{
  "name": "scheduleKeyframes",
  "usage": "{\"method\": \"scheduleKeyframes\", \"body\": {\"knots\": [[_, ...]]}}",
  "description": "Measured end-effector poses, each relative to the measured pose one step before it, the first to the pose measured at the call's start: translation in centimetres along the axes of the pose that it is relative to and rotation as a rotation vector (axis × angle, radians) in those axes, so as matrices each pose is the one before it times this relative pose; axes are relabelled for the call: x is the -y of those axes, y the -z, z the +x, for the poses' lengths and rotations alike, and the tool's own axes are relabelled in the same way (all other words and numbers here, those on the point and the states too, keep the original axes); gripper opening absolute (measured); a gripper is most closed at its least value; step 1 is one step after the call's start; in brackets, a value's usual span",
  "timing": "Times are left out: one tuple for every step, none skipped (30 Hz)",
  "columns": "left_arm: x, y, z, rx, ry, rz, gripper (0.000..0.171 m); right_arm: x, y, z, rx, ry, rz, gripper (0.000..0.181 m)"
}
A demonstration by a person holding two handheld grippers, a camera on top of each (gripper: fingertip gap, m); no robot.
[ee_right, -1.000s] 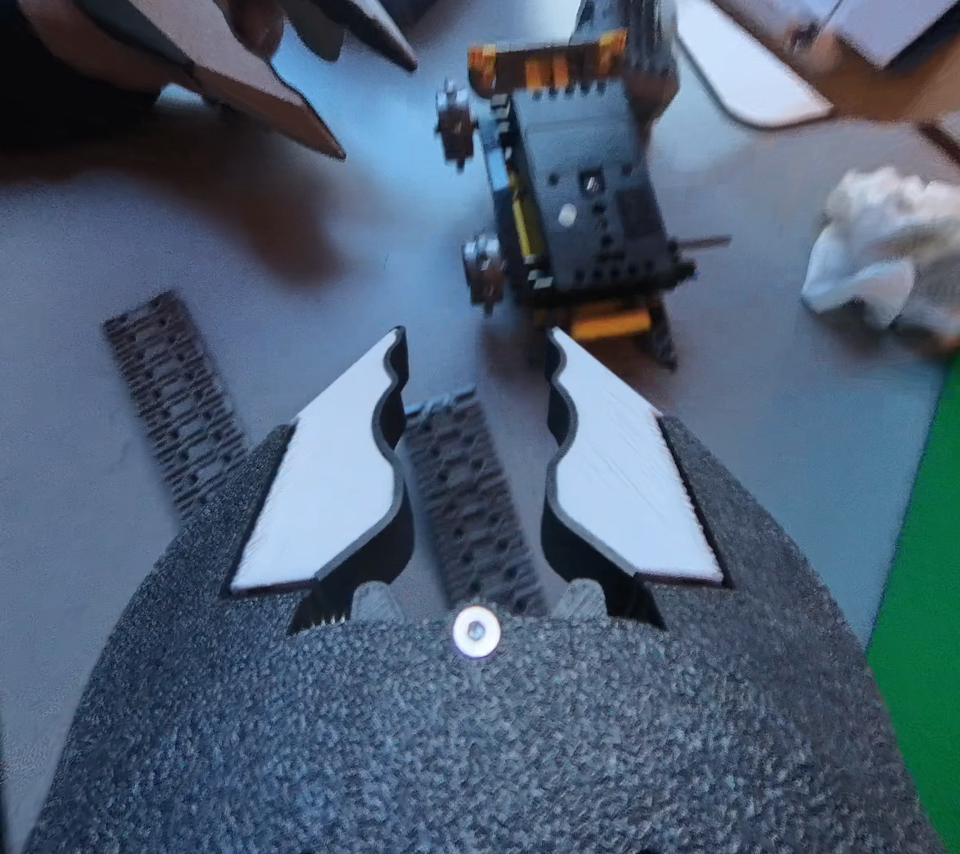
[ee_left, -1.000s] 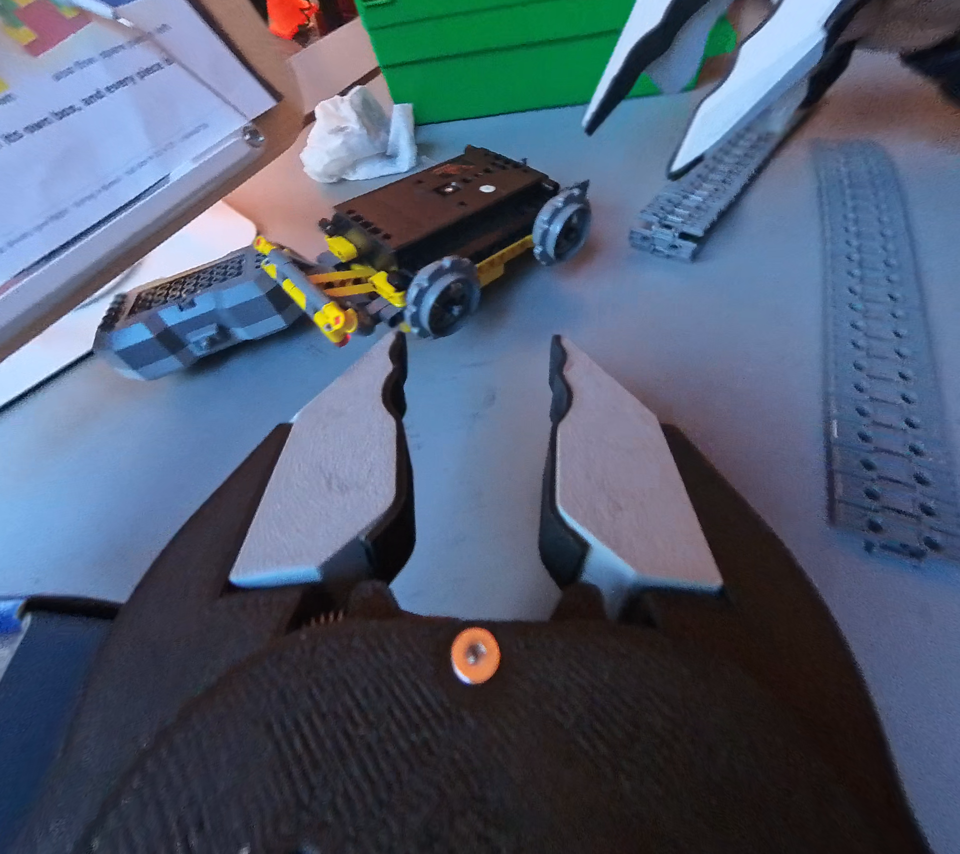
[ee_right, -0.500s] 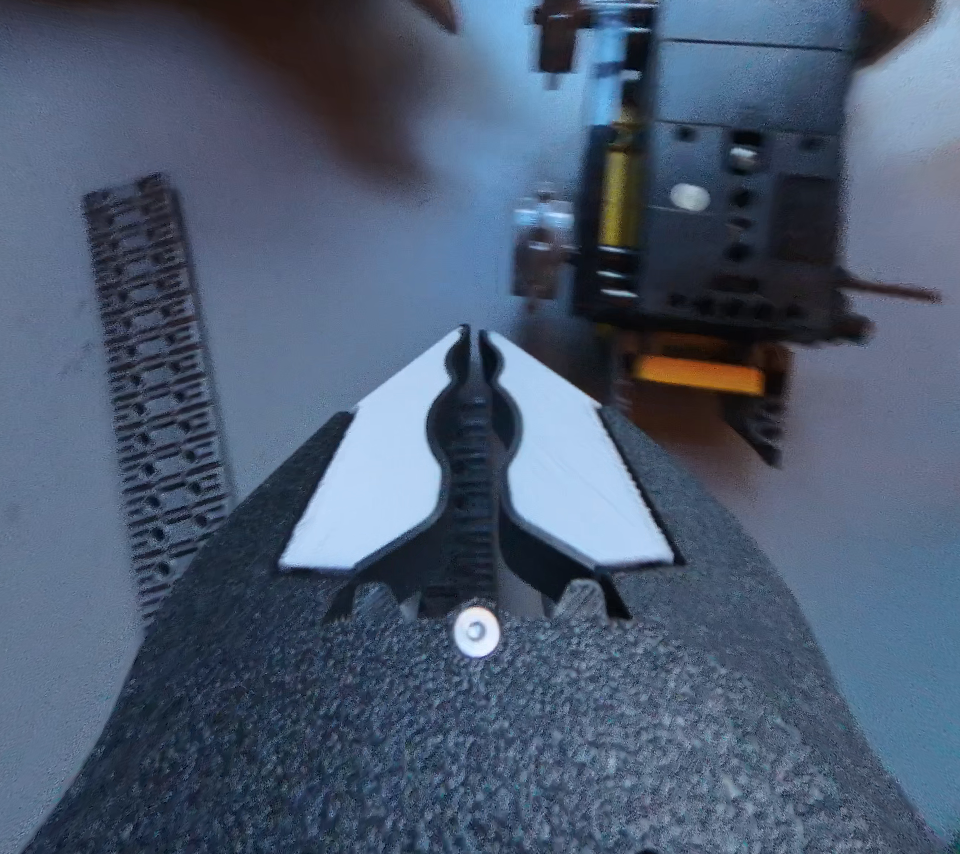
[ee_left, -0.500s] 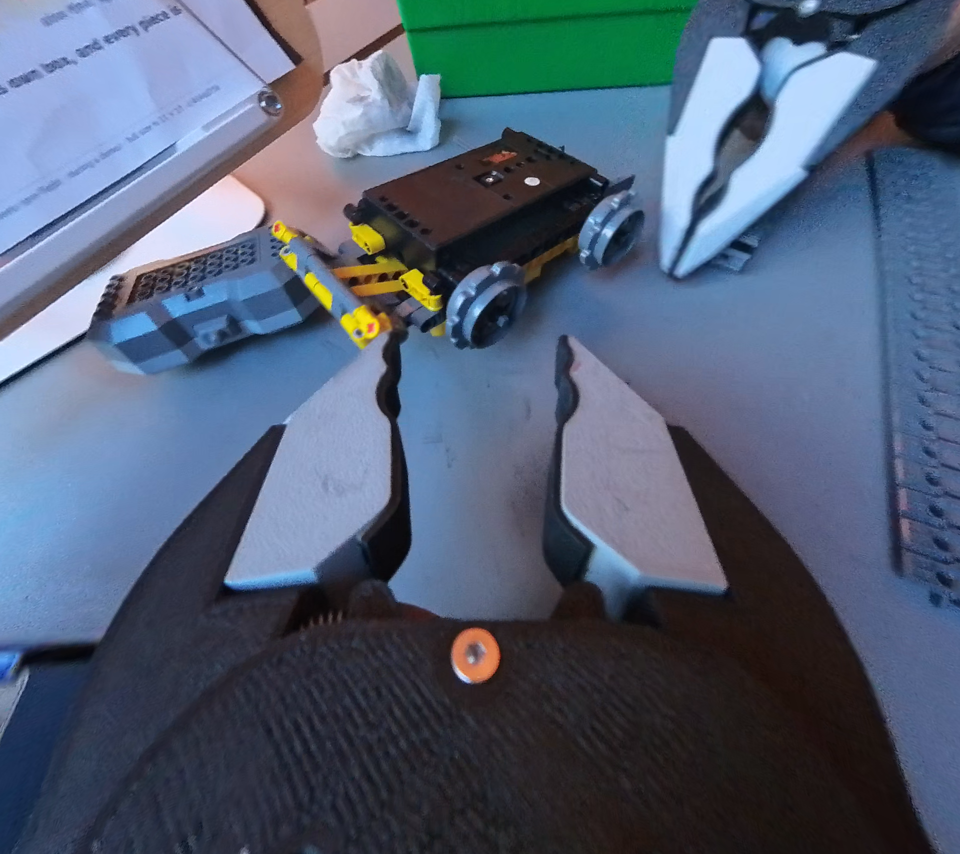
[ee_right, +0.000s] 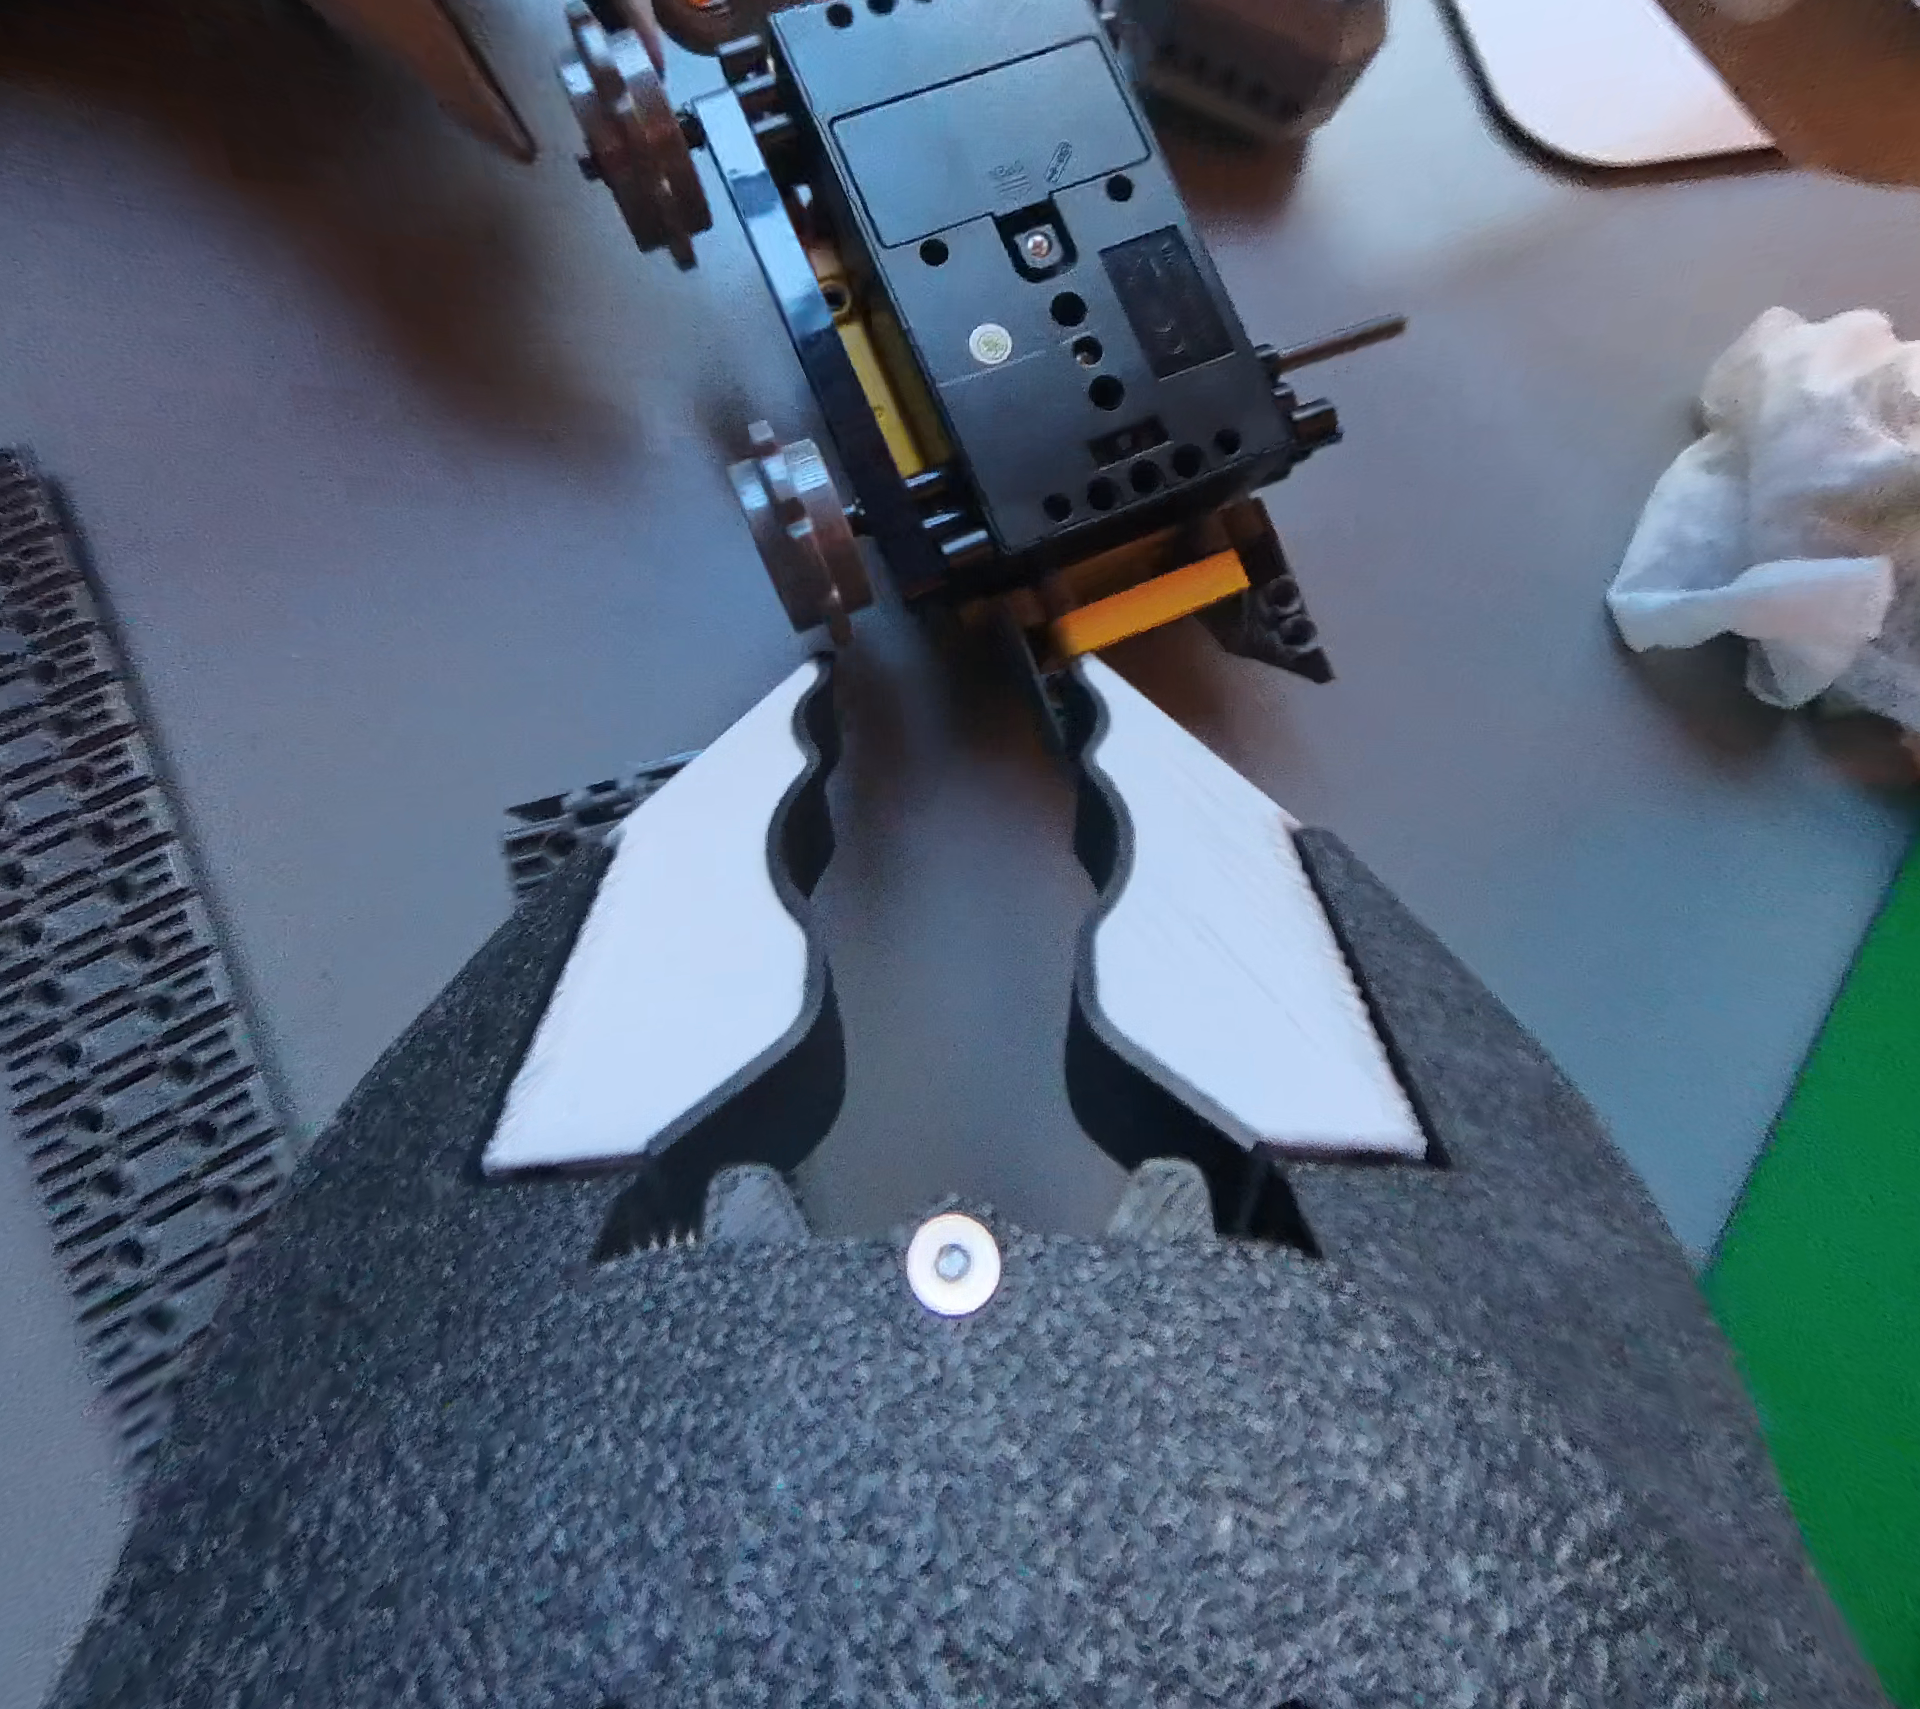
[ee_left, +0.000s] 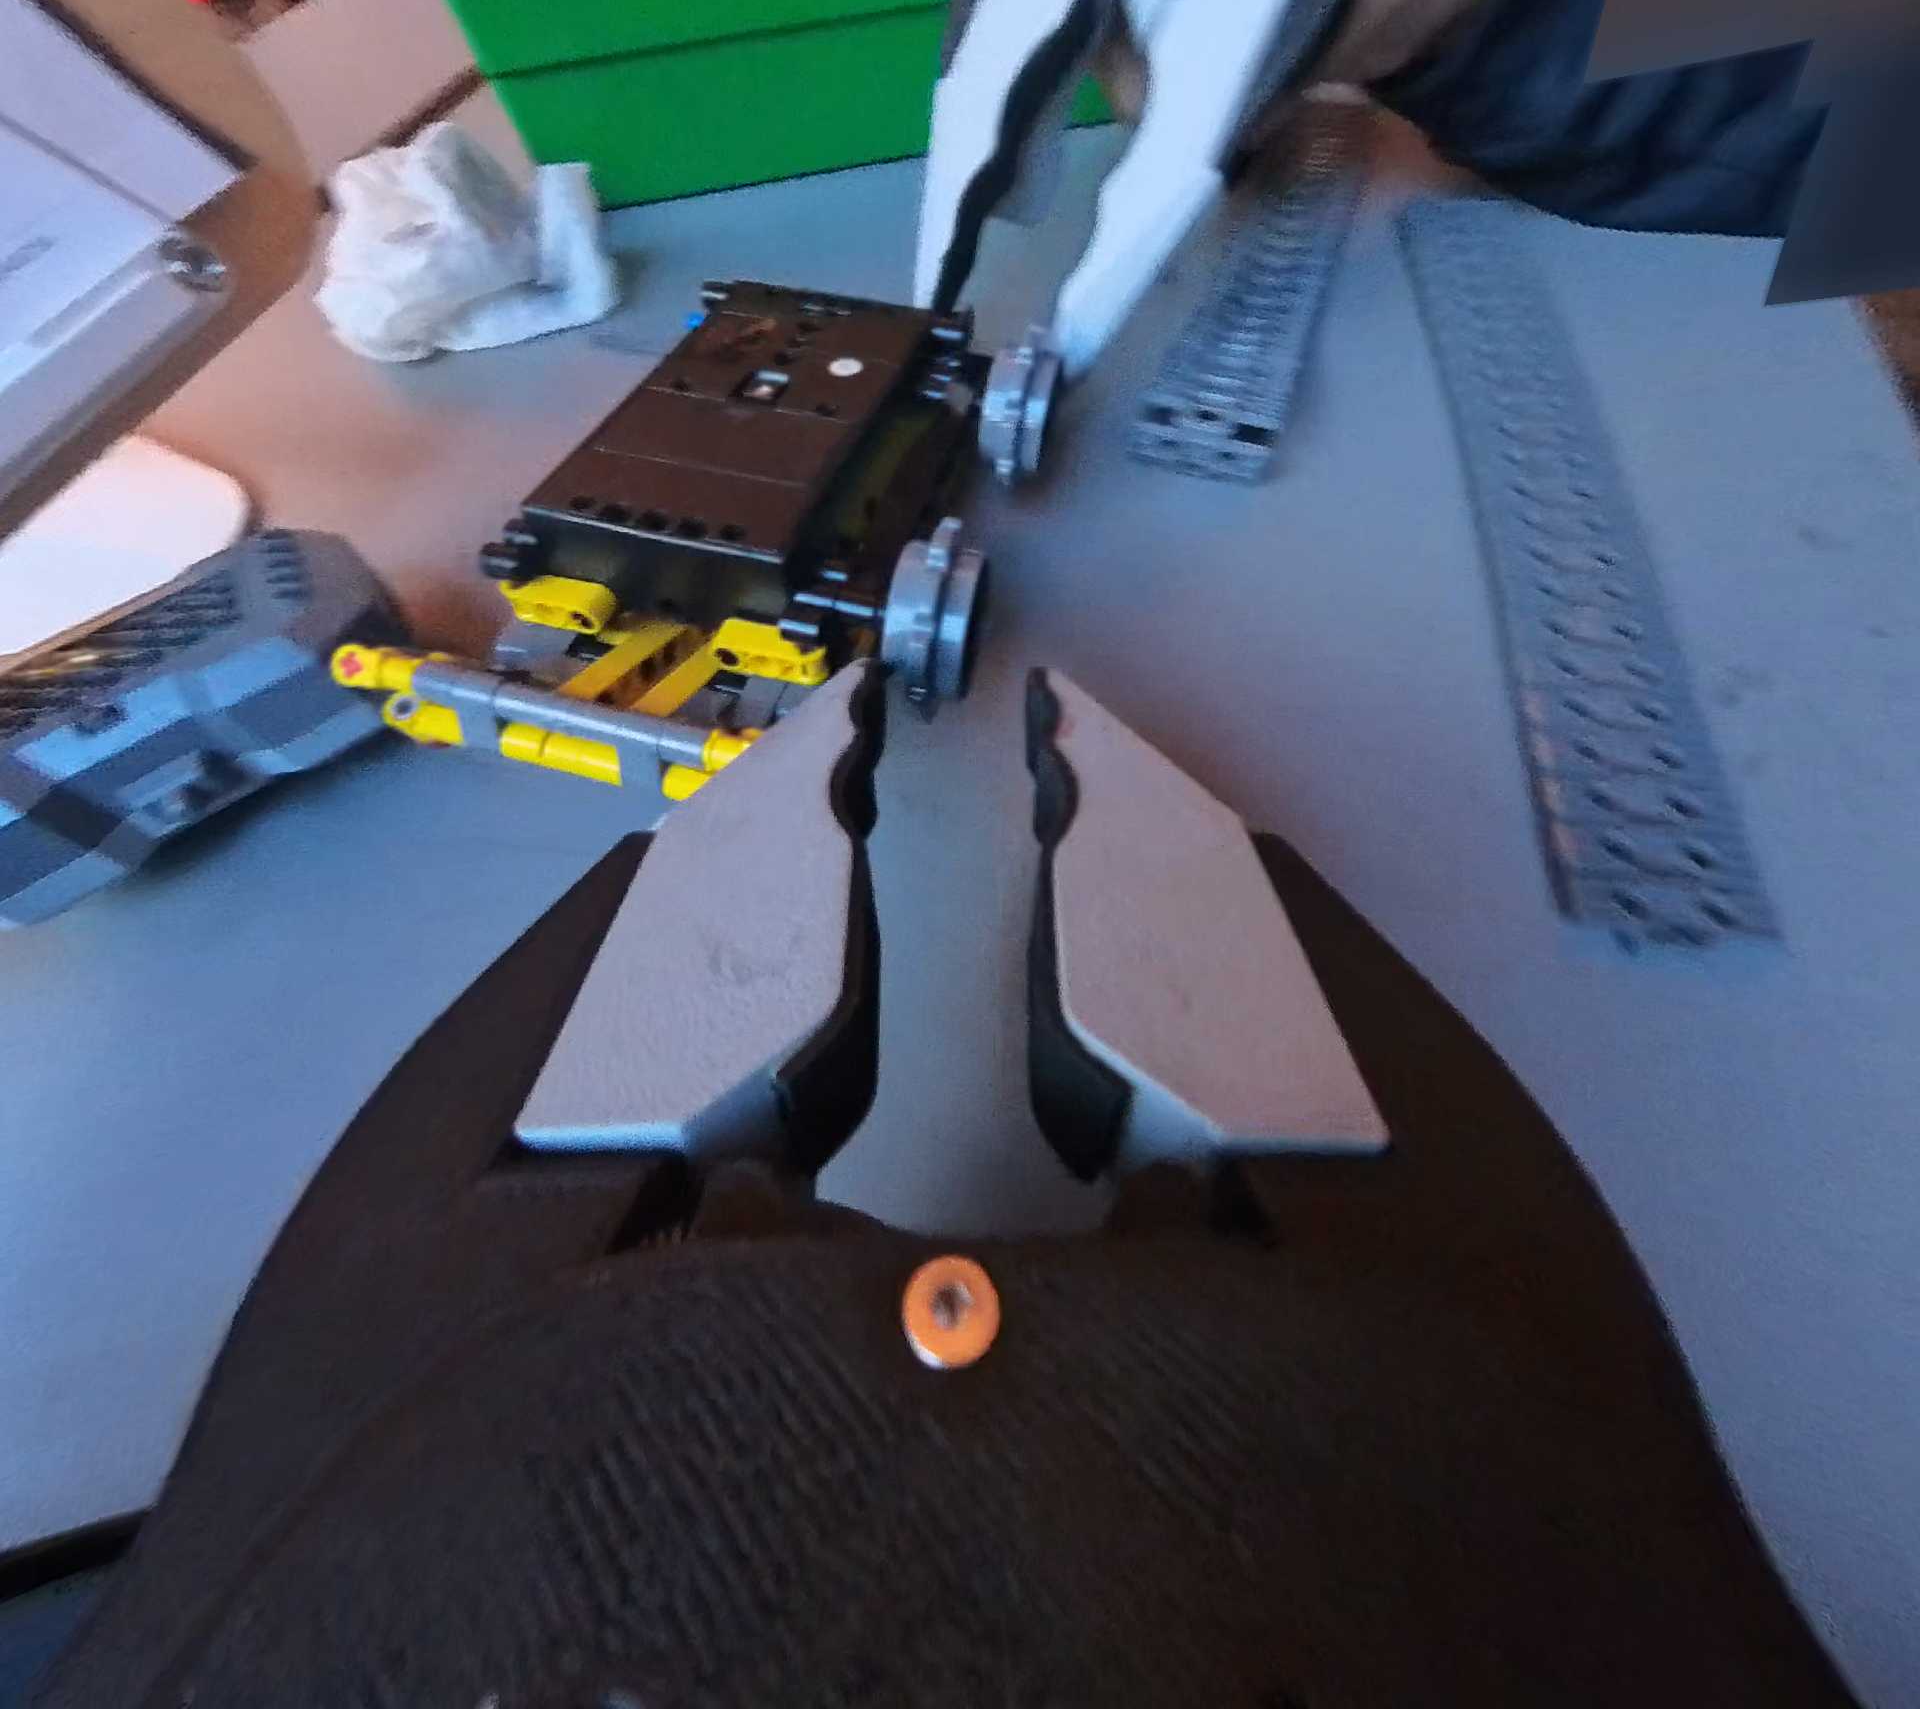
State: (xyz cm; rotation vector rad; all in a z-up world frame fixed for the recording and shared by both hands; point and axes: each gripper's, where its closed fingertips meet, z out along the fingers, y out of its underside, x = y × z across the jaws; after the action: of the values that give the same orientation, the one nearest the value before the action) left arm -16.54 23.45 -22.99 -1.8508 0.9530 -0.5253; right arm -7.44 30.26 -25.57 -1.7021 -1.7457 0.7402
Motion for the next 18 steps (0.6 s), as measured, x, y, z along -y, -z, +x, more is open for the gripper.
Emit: {"method": "scheduleKeyframes", "body": {"knots": [[-0.103,0.835,0.791,-0.0518,-0.0024,0.01648,0.027,0.073,0.310,-0.639,0.0430,0.0071,0.0061,0.028],[0.057,1.022,0.176,-0.0172,0.0065,0.02916,0.012,0.296,0.282,-0.696,0.0433,0.0087,0.0243,0.008],[0.267,1.032,-0.300,0.0080,0.0259,0.03719,0.018,0.485,0.228,-0.748,0.0423,0.0089,0.0312,0.009],[0.047,1.005,-1.497,0.0840,0.0555,0.01129,0.018,0.252,0.143,-0.533,0.0301,0.0080,0.0136,0.009],[-0.198,1.030,-2.226,0.1281,0.0561,-0.00417,0.014,-0.114,0.035,-0.227,0.0152,0.0020,-0.0071,0.009],[-0.146,0.865,-1.855,0.1013,0.0393,0.00174,0.021,-0.253,-0.018,0.196,-0.0090,-0.0050,-0.0131,0.012],[-0.187,0.693,-1.735,0.0929,0.0480,0.00205,0.019,-0.183,-0.065,0.585,-0.0314,-0.0100,-0.0075,0.018],[-0.341,0.484,-1.557,0.0800,0.0630,-0.01047,0.020,-0.173,-0.093,0.543,-0.0277,-0.0143,-0.0072,0.020],[-0.248,0.248,-0.496,0.0159,0.0509,-0.01045,0.026,-0.160,-0.103,0.359,-0.0164,-0.0149,-0.0078,0.020],[0.021,0.090,0.807,-0.0558,0.0310,0.00608,0.028,-0.089,-0.095,0.207,-0.0097,-0.0108,-0.0024,0.021],[0.085,-0.009,1.168,-0.0658,0.0220,0.01039,0.026,-0.063,-0.083,0.040,-0.0004,-0.0073,-0.0009,0.021],[0.041,-0.101,0.908,-0.0383,0.0124,0.00686,0.026,-0.075,-0.084,-0.047,0.0034,-0.0067,-0.0023,0.021],[-0.082,-0.165,0.652,-0.0145,0.0004,-0.00318,0.028,-0.037,-0.091,0.007,-0.0001,-0.0088,-0.0002,0.021],[-0.160,-0.248,0.684,-0.0131,-0.0085,-0.01116,0.033,0.026,-0.092,-0.010,0.0012,-0.0128,0.0021,0.023],[-0.250,-0.304,0.729,-0.0137,-0.0050,-0.01853,0.036,0.077,-0.098,-0.031,0.0037,-0.0148,0.0041,0.025],[-0.256,-0.374,0.861,-0.0225,-0.0048,-0.01912,0.039,0.180,-0.086,-0.013,0.0016,-0.0130,0.0101,0.026],[-0.314,-0.498,1.040,-0.0348,-0.0107,-0.01831,0.044,0.296,-0.083,-0.160,0.0090,-0.0098,0.0171,0.028],[-0.467,-0.632,0.889,-0.0311,-0.0128,-0.02265,0.045,0.303,-0.095,-0.490,0.0279,-0.0077,0.0175,0.028]]}}
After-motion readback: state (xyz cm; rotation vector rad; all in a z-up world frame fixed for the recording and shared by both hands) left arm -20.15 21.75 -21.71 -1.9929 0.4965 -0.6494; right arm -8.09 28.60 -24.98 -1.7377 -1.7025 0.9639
